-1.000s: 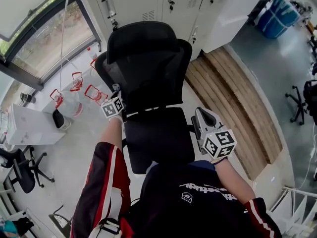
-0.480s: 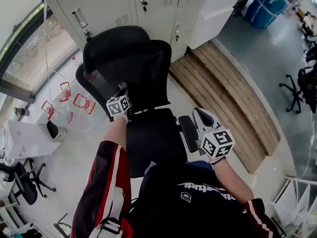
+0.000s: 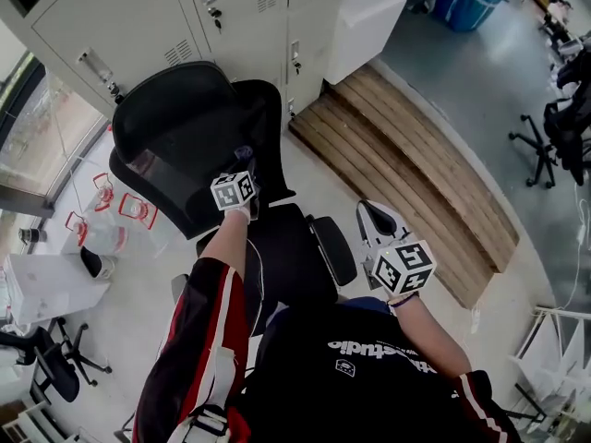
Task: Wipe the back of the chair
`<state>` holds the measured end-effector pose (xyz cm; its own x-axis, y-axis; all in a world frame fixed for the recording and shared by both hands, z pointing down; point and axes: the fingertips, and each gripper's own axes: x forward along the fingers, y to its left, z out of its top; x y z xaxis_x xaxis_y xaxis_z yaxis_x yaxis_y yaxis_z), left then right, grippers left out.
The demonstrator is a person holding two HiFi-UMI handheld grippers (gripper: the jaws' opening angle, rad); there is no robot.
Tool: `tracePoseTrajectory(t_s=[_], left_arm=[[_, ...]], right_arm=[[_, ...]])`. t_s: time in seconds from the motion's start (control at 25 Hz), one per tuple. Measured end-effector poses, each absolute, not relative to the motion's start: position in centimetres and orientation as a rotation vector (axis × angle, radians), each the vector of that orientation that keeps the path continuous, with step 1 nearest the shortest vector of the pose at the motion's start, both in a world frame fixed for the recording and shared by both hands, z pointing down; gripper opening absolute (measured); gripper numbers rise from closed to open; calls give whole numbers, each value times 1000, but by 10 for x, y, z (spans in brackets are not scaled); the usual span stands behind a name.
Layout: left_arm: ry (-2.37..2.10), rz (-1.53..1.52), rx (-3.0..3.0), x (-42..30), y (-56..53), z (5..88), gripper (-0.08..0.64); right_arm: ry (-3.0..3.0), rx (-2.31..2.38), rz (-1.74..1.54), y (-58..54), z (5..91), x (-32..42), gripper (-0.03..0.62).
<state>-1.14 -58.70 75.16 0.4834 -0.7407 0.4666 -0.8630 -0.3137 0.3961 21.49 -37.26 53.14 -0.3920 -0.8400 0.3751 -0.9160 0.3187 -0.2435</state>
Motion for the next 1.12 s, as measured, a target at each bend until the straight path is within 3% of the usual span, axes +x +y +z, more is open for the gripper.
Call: tracePoseTrajectory(t_s=[0.48, 1.12], left_arm=[[-1110, 224, 2243, 100, -584, 732, 57], [-1074, 310, 2132, 94, -535, 815, 57]], right_arm=[[-2375, 1685, 658, -368, 533, 244, 15], [-2314, 1677, 691, -351, 559, 241, 15]])
